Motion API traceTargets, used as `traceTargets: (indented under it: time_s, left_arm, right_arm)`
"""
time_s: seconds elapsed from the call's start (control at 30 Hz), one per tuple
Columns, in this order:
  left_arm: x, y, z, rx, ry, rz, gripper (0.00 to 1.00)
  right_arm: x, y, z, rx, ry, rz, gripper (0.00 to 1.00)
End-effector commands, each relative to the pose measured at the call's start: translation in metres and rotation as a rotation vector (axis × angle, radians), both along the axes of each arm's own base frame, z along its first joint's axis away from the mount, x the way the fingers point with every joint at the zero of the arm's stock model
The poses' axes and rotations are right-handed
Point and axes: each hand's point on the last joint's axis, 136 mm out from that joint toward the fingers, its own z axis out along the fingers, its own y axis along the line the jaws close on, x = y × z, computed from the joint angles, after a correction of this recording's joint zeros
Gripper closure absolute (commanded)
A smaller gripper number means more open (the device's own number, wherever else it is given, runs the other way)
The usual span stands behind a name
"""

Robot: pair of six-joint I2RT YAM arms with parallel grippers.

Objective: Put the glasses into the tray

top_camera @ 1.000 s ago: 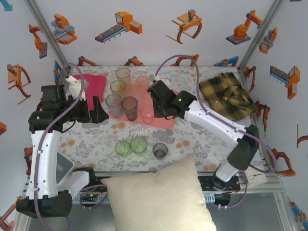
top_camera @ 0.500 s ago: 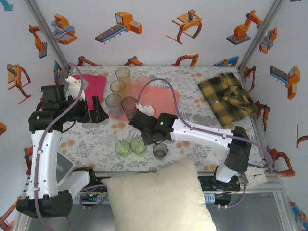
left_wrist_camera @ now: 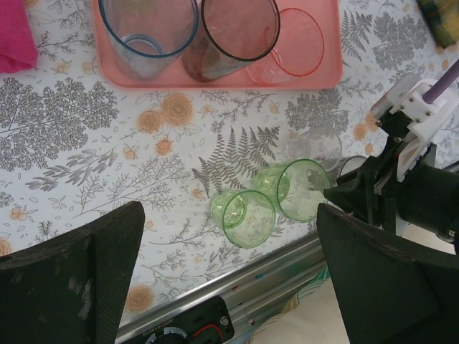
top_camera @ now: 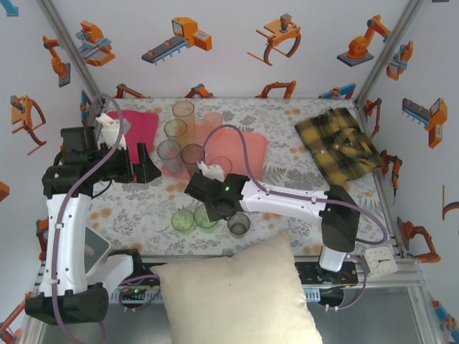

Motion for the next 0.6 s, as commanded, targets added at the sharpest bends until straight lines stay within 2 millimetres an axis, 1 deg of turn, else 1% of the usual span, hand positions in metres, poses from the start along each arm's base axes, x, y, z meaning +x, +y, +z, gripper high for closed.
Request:
traceTargets:
  time_s: [0.0,0.23,0.43,0.57]
  left_arm:
    - [0.0,0.0,0.0,-0.019,0.002,0.006,0.03]
    - [0.002,0.001,-0.001,-0.021,0.005,0.01,0.03]
    - [0.003,0.0,-0.001,-0.023,0.007,0.008,0.03]
    - [0.004,0.001,-0.001,-0.026,0.009,0.011,0.03]
  right_arm:
    - [0.002,0.001,-0.007,-0.022,0.0,-0.029,0.68]
    - [0.0,0.004,-0.02,-0.048,0.024,-0.025,0.71]
    - [0.003,0.003,-0.018,-0.063,0.013,-0.026,0.79]
    - [0.003,0.003,-0.021,-0.077,0.015,-0.024,0.85]
